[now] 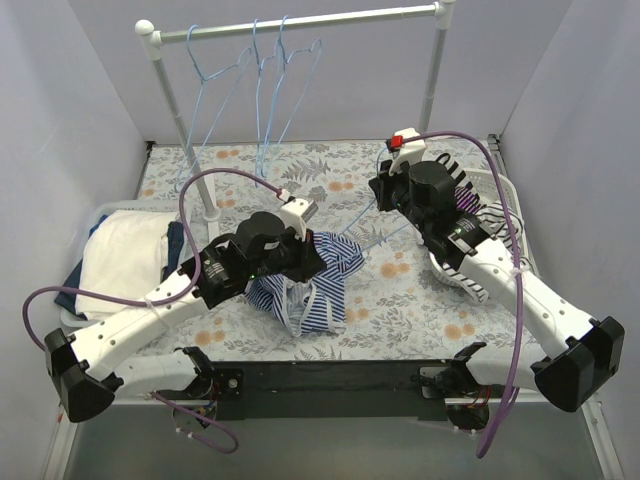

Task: Remove the tank top from the hanger
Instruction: Place the hanger at the clothesline.

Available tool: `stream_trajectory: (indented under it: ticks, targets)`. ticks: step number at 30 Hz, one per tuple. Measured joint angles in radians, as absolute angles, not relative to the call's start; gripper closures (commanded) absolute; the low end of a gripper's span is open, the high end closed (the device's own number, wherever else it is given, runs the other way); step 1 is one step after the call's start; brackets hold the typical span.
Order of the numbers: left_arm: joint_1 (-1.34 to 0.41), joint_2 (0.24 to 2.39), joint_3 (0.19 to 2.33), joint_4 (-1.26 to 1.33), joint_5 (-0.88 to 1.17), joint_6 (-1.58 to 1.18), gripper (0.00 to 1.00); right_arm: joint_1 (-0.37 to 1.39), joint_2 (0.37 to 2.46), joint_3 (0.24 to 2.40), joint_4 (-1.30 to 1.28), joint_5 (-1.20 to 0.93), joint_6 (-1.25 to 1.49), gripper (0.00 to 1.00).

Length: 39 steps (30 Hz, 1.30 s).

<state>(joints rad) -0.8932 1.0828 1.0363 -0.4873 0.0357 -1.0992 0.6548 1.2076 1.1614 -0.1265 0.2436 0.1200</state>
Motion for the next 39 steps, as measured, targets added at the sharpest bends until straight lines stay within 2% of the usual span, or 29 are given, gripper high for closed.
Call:
stream_trajectory:
  ticks: [11, 14, 18, 21, 29, 30, 32, 39]
  targets:
    - [-0.905, 1.129, 1.076, -0.526, 0.106, -1.063, 1.0, 0.641, 1.2, 1.134, -0.136, 0.206, 0.118, 0.99]
    - [-0.905, 1.125, 1.083, -0.546, 0.104, -1.064, 1.0, 0.641, 1.19, 1.124, -0.135, 0.199, 0.12, 0.92]
    - [-0.906, 1.104, 1.097, -0.572, 0.096, -1.07, 1.0, 0.643, 1.168, 1.114, -0.128, 0.179, 0.132, 0.63]
    - [-0.903, 1.093, 1.11, -0.587, 0.039, -1.086, 1.0, 0.648, 1.155, 1.114, -0.126, 0.164, 0.139, 0.54]
    - [-0.892, 1.057, 1.111, -0.628, -0.07, -1.11, 1.0, 0.652, 1.081, 1.113, -0.125, 0.188, 0.154, 0.53]
    - [-0.892, 1.05, 1.112, -0.628, -0.077, -1.111, 1.0, 0.652, 1.062, 1.108, -0.12, 0.204, 0.155, 0.5]
    - [-0.892, 1.035, 1.122, -0.634, -0.09, -1.111, 1.0, 0.652, 1.012, 1.084, -0.114, 0.239, 0.159, 0.49]
    - [-0.892, 1.091, 1.344, -0.651, -0.095, -1.074, 1.0, 0.652, 0.854, 0.954, -0.12, 0.441, 0.206, 0.47]
